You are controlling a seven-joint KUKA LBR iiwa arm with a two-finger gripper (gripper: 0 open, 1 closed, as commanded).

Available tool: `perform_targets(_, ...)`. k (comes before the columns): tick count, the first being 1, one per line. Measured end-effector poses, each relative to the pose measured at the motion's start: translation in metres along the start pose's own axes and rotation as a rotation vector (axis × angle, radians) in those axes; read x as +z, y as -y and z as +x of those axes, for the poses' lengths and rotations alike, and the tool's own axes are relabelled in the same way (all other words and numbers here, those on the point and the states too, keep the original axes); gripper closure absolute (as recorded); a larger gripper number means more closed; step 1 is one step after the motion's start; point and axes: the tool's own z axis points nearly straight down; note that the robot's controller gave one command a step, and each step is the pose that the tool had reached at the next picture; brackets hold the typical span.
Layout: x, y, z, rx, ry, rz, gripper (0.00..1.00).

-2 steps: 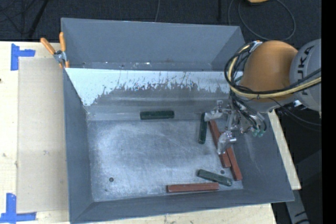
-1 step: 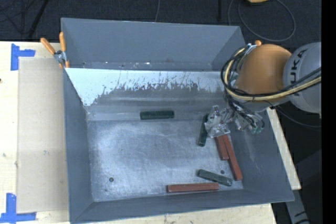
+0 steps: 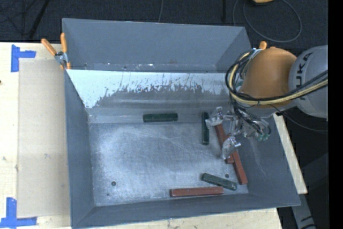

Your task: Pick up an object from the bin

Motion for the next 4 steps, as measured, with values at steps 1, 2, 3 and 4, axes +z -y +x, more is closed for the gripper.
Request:
perform_targets(1,0.004,-0.002,0.0,0.001,0.004,-0.002,1.0)
perform_targets(2,0.006,-0.002,0.001,0.002,0.0,-0.004,1.0)
perform_targets(3,-0.06,0.001,-0.003,-0.053,0.005,-0.001,0.0)
perform_targets(4,-0.056,0.001,-0.001,-0.051,-0.001,-0.005,0.0)
